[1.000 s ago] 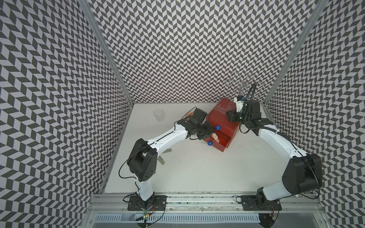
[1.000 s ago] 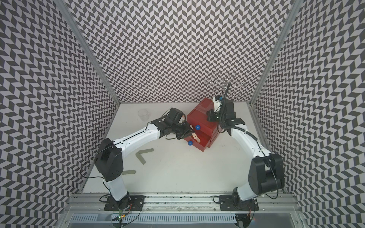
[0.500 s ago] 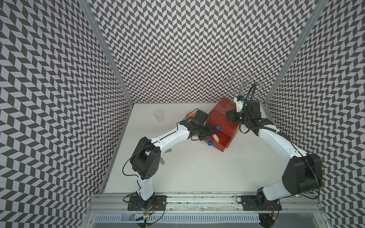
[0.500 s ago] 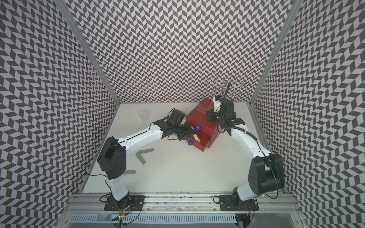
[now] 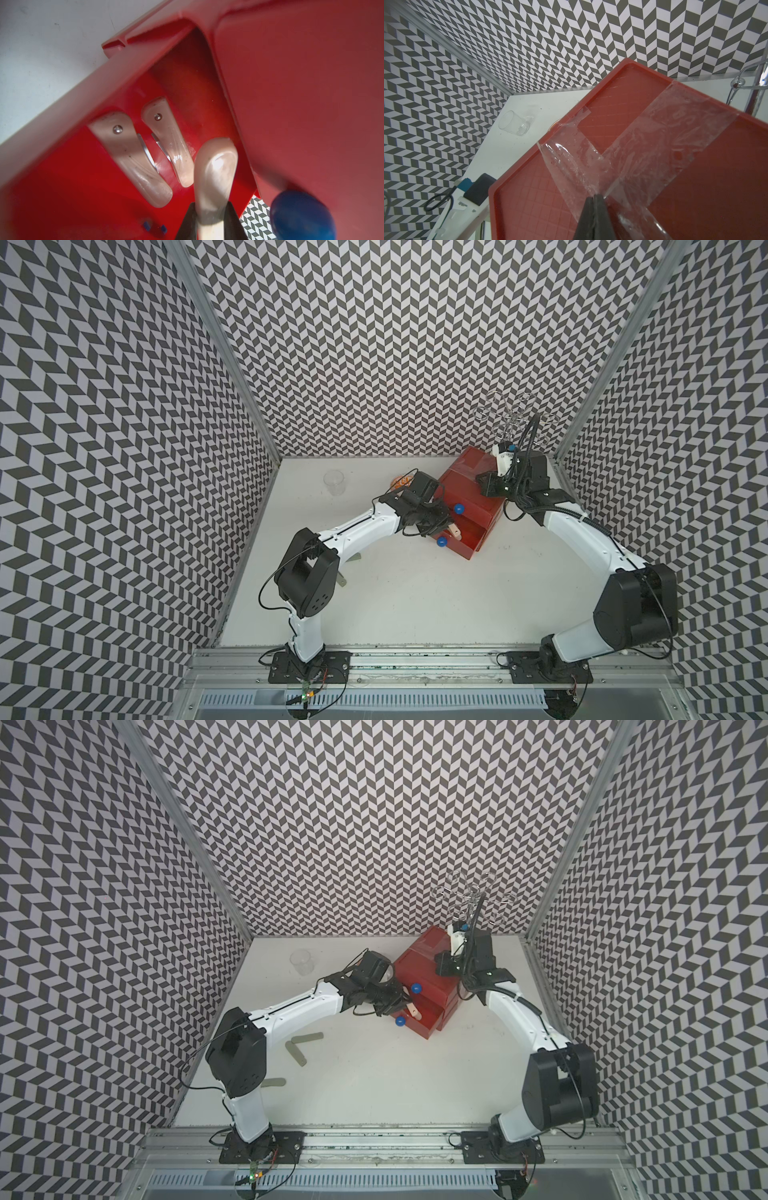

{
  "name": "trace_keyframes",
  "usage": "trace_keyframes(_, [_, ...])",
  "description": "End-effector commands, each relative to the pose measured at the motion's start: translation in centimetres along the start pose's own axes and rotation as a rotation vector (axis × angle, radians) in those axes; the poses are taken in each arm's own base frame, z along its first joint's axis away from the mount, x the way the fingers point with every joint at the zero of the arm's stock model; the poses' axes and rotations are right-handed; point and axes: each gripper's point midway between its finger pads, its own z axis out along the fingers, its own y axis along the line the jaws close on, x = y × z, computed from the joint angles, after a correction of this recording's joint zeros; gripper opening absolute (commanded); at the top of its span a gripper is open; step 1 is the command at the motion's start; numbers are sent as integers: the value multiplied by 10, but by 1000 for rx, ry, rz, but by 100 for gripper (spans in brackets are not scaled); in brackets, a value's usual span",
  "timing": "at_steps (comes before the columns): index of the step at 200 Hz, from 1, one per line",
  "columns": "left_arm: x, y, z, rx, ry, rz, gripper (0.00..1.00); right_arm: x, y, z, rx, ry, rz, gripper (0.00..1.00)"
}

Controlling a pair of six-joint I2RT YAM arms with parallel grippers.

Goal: Place the fruit knives into the drawer by color
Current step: Place the fruit knife in the drawer.

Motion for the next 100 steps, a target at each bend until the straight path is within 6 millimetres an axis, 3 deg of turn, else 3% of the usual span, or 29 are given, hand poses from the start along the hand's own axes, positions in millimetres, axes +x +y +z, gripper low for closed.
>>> trace_keyframes(1, [0,-5,0,11,-12,19,24,104,-45,9,154,343,109,1])
trace_keyframes(66, [-4,-13,-3,19,-24,32,27,104,-46,9,159,343,108,1])
trace_keyframes(100, [-10,-27,-18,32,-70,66,25,104,-46,9,160,343,107,1])
